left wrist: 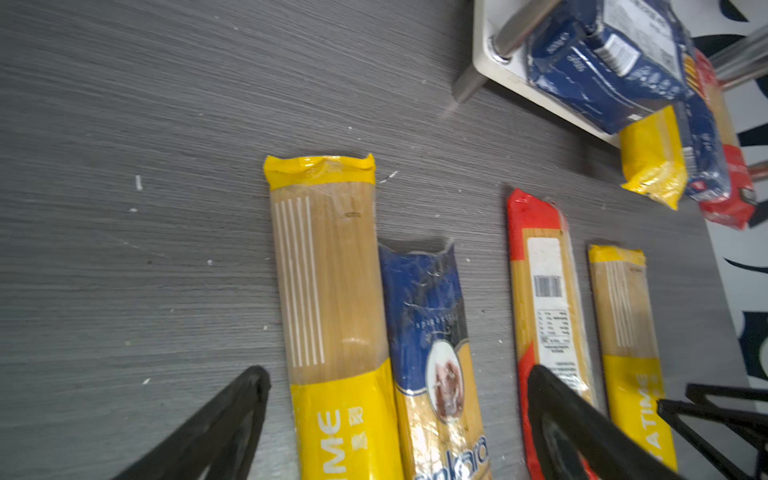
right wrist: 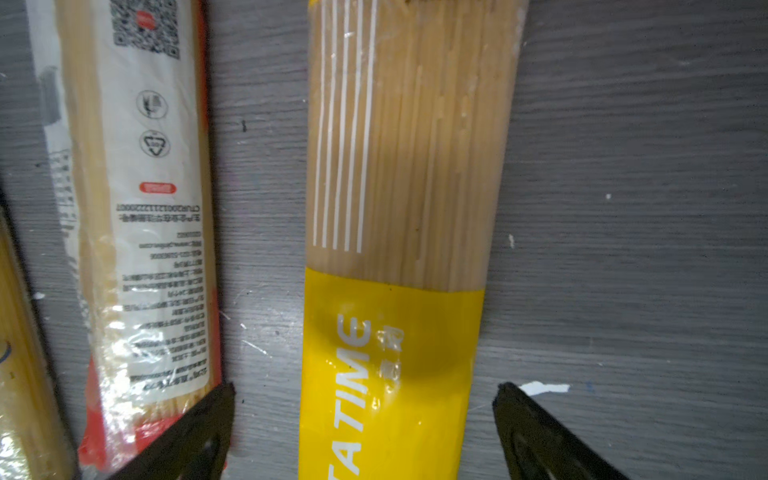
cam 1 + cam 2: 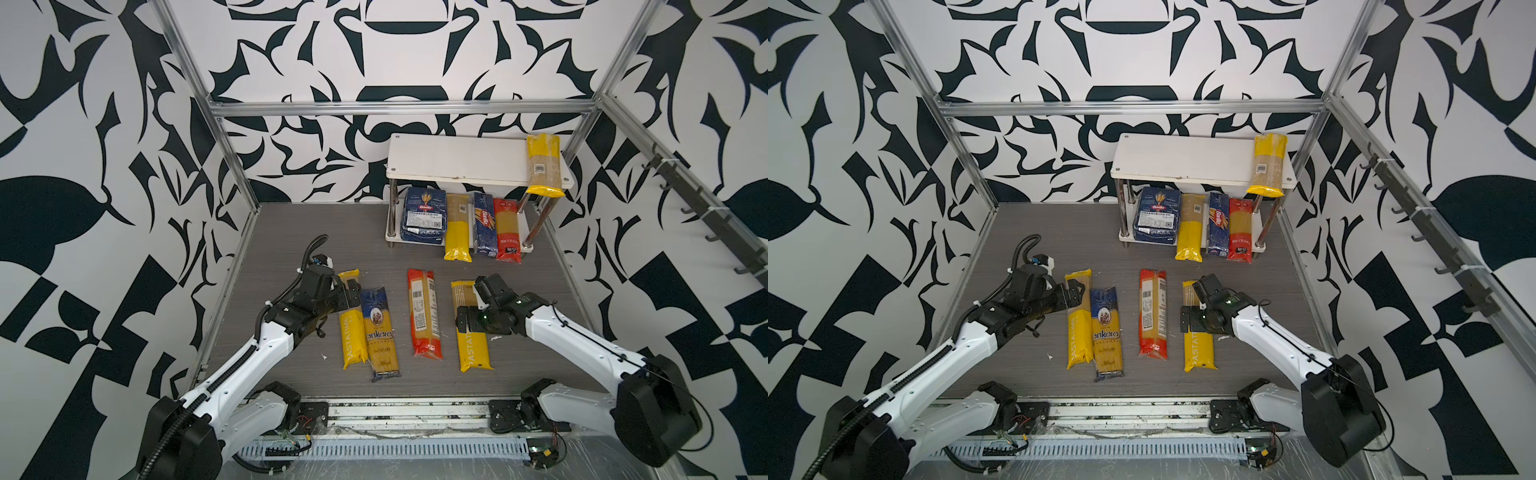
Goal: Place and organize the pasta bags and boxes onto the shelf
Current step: 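Close the right gripper on the yellow Pastatime bag's end nearest the robot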
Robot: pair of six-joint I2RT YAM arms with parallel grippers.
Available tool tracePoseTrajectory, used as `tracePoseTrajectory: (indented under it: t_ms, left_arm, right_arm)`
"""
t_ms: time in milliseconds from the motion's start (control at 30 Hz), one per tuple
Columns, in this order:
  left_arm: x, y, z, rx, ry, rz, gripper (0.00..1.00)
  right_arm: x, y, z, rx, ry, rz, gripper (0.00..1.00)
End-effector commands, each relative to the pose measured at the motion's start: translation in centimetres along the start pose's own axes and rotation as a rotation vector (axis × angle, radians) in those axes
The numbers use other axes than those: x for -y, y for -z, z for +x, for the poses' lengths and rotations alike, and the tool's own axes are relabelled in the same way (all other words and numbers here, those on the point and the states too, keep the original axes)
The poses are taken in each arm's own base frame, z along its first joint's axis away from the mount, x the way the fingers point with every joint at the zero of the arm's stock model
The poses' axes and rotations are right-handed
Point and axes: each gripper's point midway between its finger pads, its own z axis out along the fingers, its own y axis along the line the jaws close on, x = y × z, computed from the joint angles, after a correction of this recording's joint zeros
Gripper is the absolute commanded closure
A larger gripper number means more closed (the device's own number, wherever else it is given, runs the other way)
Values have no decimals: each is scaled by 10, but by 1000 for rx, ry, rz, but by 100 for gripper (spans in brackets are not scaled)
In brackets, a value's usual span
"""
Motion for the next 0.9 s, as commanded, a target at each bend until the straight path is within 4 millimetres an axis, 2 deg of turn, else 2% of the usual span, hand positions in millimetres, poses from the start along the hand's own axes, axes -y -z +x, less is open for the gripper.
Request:
tracePoseTrajectory:
  t_ms: [0,133,300,533,700,867]
  left_arm:
    - [-8,-4,-3,47,19,-32,1]
    - [-3,-10,3,35,20,-16,1]
    - [14,-20,17,9,-28,-6,1]
    - [33,-32,34,-22,-68,-4,1]
    - [49,-33,43,-30,-117,8,1]
    - [55,-31,46,-31,-129,15,1]
  right_arm:
    - [4,1,-12,48,-12,45,0]
    - [6,-4,-15,52,-24,57,0]
    - [5,-14,-9,29,-37,48,0]
    - [6,-25,14,-3,-58,17,0]
    - [4,-26,29,-4,-68,-11,0]
    - [3,-23,40,8,-65,-10,0]
